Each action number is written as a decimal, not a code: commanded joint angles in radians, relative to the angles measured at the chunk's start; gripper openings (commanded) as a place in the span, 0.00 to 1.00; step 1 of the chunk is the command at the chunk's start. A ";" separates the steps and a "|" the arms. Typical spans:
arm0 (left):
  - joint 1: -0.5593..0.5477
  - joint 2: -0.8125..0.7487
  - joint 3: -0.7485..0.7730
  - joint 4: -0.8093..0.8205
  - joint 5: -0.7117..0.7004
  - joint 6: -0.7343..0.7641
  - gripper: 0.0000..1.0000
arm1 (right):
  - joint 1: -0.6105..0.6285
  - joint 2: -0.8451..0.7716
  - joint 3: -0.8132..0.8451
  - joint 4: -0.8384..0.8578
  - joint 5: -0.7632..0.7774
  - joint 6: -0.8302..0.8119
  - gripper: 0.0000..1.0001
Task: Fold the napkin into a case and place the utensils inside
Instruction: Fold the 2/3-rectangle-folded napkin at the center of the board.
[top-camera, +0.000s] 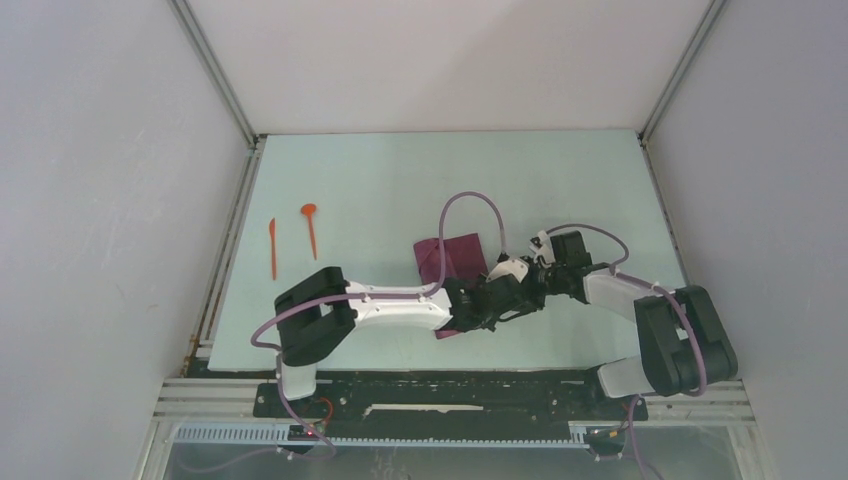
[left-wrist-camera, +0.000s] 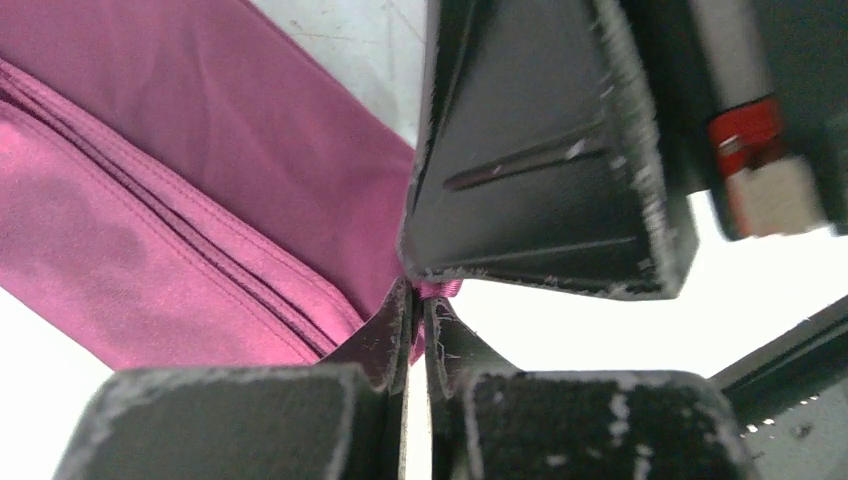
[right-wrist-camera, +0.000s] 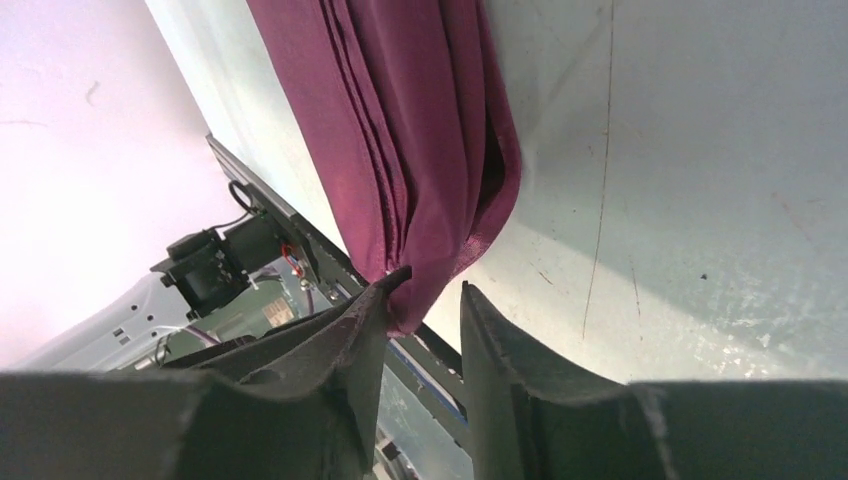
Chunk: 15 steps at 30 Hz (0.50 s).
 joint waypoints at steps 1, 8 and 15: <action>0.006 -0.061 -0.050 0.027 -0.092 -0.002 0.04 | -0.035 -0.031 -0.002 0.008 -0.028 -0.004 0.48; 0.006 -0.133 -0.112 0.072 -0.118 0.002 0.02 | -0.072 0.075 0.030 0.187 -0.078 0.049 0.99; 0.006 -0.166 -0.130 0.072 -0.131 0.001 0.01 | -0.066 0.266 0.103 0.320 -0.123 0.089 0.98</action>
